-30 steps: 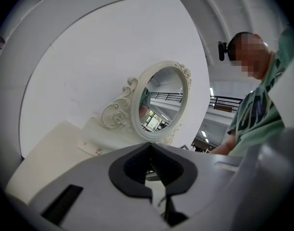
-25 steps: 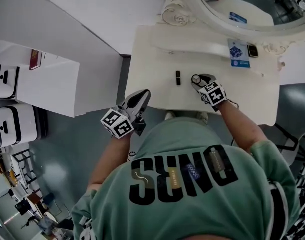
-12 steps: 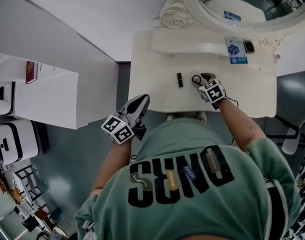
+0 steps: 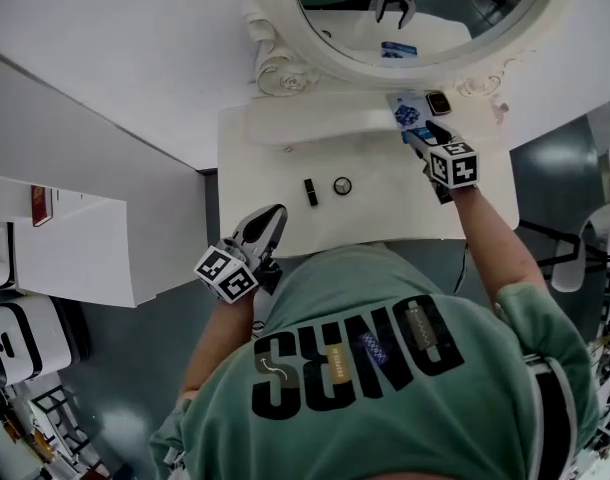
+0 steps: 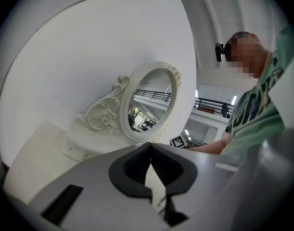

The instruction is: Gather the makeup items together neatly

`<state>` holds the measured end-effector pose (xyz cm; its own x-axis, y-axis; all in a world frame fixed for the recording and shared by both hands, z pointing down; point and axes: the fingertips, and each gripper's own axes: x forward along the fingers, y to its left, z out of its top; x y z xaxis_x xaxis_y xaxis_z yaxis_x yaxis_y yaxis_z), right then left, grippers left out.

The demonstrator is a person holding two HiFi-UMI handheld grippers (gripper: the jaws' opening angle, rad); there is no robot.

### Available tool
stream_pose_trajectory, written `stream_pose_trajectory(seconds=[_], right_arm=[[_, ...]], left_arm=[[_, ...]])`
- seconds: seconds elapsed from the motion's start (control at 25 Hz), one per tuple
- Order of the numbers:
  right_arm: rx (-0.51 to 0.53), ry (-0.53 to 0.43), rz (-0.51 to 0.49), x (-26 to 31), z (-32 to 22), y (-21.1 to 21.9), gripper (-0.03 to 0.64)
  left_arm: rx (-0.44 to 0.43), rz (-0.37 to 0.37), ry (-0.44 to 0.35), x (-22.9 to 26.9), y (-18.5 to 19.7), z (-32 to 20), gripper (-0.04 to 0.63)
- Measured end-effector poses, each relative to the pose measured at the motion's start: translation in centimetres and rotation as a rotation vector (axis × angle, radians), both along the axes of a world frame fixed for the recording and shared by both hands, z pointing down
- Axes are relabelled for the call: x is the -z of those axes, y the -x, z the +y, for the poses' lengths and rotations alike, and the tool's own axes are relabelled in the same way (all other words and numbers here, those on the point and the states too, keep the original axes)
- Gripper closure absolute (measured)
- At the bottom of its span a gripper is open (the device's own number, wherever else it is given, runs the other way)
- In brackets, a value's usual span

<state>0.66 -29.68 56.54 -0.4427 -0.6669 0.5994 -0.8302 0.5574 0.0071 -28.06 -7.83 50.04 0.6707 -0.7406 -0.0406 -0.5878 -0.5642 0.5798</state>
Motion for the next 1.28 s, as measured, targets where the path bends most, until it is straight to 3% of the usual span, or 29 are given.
stream_pose_trajectory(seconds=[0.16, 0.32, 0.56, 0.92, 1.28], right_arm=[[-0.141, 0.015, -0.013, 0.2, -5.2, -7.5, 0.386], [-0.176, 0.077, -0.014, -2.5, -9.9, -11.3, 0.36], [-0.08, 0.167, 0.006, -6.9, -12.5, -10.8, 0.305], [-0.026, 0.209, -0.025, -7.8, -12.5, -10.8, 0.301], [0.052, 0.13, -0.084, -3.1, -10.4, -11.7, 0.304]], left_arm=[[-0.008, -0.024, 0.0, 0.6, -4.6, -2.6, 0.588], [0.041, -0.035, 0.026, 0.9, -9.8, -5.2, 0.588], [0.125, -0.077, 0.071, 0.3, -14.9, -6.6, 0.588], [0.22, -0.11, 0.076, 1.0, -17.7, -7.1, 0.588], [0.192, -0.095, 0.042, 2.2, -17.9, -7.9, 0.588]])
